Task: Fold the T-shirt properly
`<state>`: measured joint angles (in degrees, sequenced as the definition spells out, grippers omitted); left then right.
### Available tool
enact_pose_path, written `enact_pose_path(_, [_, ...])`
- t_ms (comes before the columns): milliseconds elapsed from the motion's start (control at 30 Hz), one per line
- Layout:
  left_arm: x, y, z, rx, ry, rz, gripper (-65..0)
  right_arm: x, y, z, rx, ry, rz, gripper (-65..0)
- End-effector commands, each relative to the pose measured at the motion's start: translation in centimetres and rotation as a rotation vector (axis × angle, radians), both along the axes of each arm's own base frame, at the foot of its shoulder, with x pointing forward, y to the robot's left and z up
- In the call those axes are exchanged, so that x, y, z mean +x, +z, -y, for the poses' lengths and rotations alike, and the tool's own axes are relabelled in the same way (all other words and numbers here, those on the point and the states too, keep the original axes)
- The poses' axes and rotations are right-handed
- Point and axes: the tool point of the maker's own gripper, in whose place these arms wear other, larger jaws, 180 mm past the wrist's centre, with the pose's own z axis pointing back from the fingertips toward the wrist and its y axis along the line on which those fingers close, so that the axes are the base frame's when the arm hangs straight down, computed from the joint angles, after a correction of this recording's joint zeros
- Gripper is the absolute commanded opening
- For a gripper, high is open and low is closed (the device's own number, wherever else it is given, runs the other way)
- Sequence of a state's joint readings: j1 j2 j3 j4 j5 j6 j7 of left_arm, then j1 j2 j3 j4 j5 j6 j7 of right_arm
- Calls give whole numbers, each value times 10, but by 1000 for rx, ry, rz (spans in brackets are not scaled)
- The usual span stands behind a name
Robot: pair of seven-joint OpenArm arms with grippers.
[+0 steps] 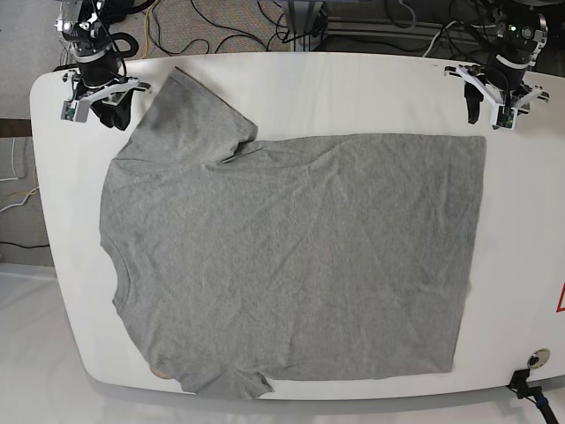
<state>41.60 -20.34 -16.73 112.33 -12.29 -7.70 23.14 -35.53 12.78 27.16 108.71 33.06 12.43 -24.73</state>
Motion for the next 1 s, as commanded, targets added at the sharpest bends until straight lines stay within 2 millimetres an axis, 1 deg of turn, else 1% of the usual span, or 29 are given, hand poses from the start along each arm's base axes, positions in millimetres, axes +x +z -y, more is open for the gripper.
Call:
enact_pose_path(0, [4, 7, 0, 5, -13, 25, -402, 2, 0, 2, 47, -19, 32, -497])
enact_pose_path(133, [6, 7, -1, 5, -14, 29, -400, -3, -14, 4, 102, -54, 10, -498])
enact_pose_path(367, [6, 6, -1, 4, -16, 29, -398, -7, -24, 2, 159, -71, -20, -499])
enact_pose_path(633, [7, 6, -2, 3, -17, 29, -394, -9, -34, -4, 216, -54, -39, -500])
enact_pose_path(833, [9, 5, -4, 4, -23, 33, -385, -10, -51, -10, 246, -43, -74, -502])
enact_pose_path(967, [9, 1, -7, -22, -14, 20, -383, -14, -62, -18, 261, -34, -101, -503])
